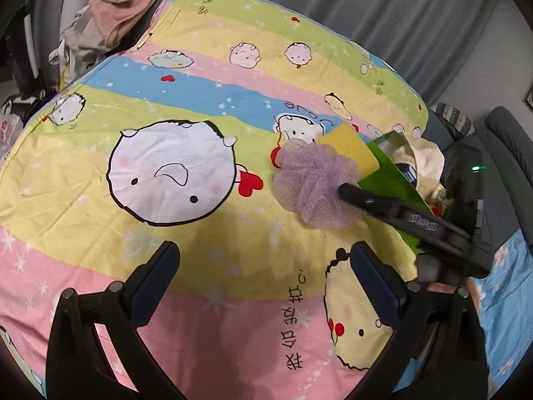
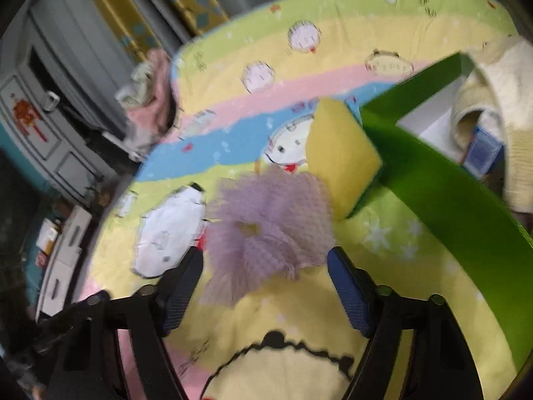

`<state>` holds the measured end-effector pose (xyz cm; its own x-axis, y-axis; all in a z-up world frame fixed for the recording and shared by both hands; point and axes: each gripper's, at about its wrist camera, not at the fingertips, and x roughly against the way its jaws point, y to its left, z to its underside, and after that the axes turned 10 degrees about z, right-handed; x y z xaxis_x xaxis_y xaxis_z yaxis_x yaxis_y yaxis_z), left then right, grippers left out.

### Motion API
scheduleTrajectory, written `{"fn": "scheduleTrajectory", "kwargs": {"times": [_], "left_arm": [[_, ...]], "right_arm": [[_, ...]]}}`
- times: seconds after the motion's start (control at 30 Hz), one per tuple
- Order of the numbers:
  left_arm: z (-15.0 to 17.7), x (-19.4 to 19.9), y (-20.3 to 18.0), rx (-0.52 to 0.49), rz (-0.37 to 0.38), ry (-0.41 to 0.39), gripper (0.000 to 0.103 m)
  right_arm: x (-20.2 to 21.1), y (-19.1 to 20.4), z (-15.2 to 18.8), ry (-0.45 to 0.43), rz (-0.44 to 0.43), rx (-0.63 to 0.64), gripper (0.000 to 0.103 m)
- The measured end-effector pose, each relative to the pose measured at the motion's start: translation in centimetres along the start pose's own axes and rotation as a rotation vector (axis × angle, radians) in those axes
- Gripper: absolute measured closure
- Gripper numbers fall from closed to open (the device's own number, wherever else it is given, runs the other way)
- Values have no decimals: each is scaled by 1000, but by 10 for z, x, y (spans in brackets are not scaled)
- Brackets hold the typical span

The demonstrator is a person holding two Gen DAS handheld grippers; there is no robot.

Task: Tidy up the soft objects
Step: 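Move the right gripper toward the purple mesh pouf beside the sponge, then grasp the purple mesh pouf with the right gripper and lift it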

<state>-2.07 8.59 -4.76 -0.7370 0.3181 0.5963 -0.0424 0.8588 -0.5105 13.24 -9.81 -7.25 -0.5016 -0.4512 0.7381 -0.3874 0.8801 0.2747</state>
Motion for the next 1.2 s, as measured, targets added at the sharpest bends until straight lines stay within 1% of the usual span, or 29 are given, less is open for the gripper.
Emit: {"fn": "scheduleTrajectory", "kwargs": {"times": [0.03, 0.07, 0.13, 0.17, 0.27, 0.37, 0.47, 0.57, 0.67, 0.73, 0.77, 0.8, 0.83, 0.87, 0.93, 1.0, 1.1, 1.2], "left_arm": [[-1, -1, 3, 8, 2, 3, 1], [-2, -2, 3, 10, 6, 3, 1], [-4, -5, 5, 13, 13, 10, 1], [-5, -7, 4, 13, 17, 13, 1], [-7, -16, 0, 6, 46, 31, 1], [-9, -31, -8, -3, 92, 60, 1], [-9, -49, -16, 5, 125, 109, 1], [-5, -65, -29, 5, 208, 152, 1], [0, -79, -39, 1, 255, 198, 5], [4, -88, -46, 5, 291, 235, 21], [6, -90, -50, -2, 295, 243, 26], [8, -91, -54, -20, 282, 249, 44], [10, -91, -57, -32, 274, 247, 69], [11, -91, -58, -34, 286, 257, 78], [14, -92, -58, -20, 305, 281, 80], [18, -87, -62, -46, 292, 273, 84], [20, -76, -66, -59, 292, 253, 84], [19, -63, -79, -106, 282, 228, 84]], "right_arm": [[-6, -1, 0, 19, -10, -5, 62], [-12, -2, 1, 39, -32, -13, 79], [-17, -6, 5, 64, -49, -26, 89], [-15, -9, 9, 63, -55, -25, 91], [-2, -15, 20, 63, -72, -26, 92], [14, -22, 31, 66, -85, -26, 92], [31, -31, 47, 78, -95, -34, 92], [41, -39, 59, 96, -104, -44, 92], [48, -43, 70, 107, -109, -48, 92], [51, -48, 78, 109, -117, -75, 92], [52, -51, 83, 108, -126, -88, 92], [52, -53, 86, 106, -134, -99, 92], [52, -53, 89, 107, -137, -106, 92], [53, -54, 91, 105, -137, -110, 92], [56, -54, 95, 96, -137, -112, 92], [59, -54, 96, 88, -132, -107, 92], [66, -51, 97, 66, -111, -83, 91], [78, -51, 101, 29, -125, -68, 92]]}}
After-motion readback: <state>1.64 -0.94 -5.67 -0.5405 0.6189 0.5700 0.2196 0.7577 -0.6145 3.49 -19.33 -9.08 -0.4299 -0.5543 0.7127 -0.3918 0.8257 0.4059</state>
